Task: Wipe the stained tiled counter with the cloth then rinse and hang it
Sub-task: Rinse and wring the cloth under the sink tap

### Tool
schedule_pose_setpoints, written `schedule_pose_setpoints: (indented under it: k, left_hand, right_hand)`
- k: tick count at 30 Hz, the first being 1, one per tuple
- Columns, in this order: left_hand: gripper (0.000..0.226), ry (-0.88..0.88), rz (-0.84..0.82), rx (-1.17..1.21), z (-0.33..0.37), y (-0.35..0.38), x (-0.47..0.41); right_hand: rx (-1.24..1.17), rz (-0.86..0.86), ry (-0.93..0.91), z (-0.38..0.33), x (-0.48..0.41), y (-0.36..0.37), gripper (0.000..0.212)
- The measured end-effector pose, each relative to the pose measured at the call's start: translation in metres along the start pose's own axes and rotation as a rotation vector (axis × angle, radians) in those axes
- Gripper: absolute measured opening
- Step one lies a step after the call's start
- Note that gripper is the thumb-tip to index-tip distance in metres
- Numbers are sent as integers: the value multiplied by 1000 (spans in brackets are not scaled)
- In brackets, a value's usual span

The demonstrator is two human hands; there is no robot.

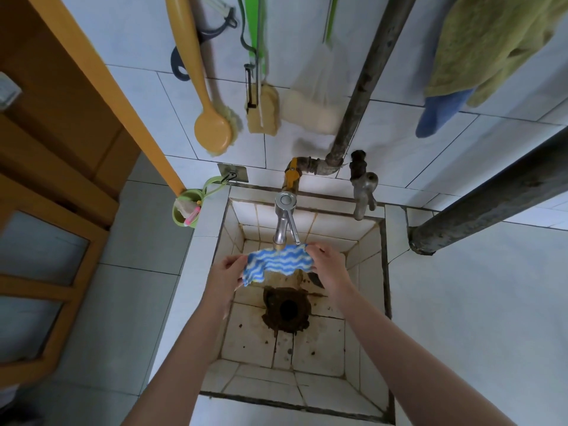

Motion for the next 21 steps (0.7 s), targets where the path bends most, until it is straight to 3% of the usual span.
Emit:
schedule_pose_setpoints:
  k: [7, 10, 15, 21]
  left_hand:
    - [11, -45, -37, 32, 3, 4, -1]
    - [13, -63, -36, 61, 3, 8, 1]
    - [13, -82, -85, 48, -2, 5, 3]
    - [15, -51, -64, 37, -9, 2, 1]
  right_hand:
    - [-100, 15, 32, -11, -11, -2, 12]
    - [-126, -19, 54, -11, -9, -4, 21]
    - [-42, -89, -61, -9, -4, -5, 24]
    - [-75, -27, -23, 0, -1, -3, 4]
Point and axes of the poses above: each hand's wrist, its own x-axis away from the middle knuckle, its own y-axis out of the palm, z = x × y, the point moved 3 cm from there along -x, towards the middle knuckle, and after that the axes turned 7 degrees about -y, right-handed, at the moved point
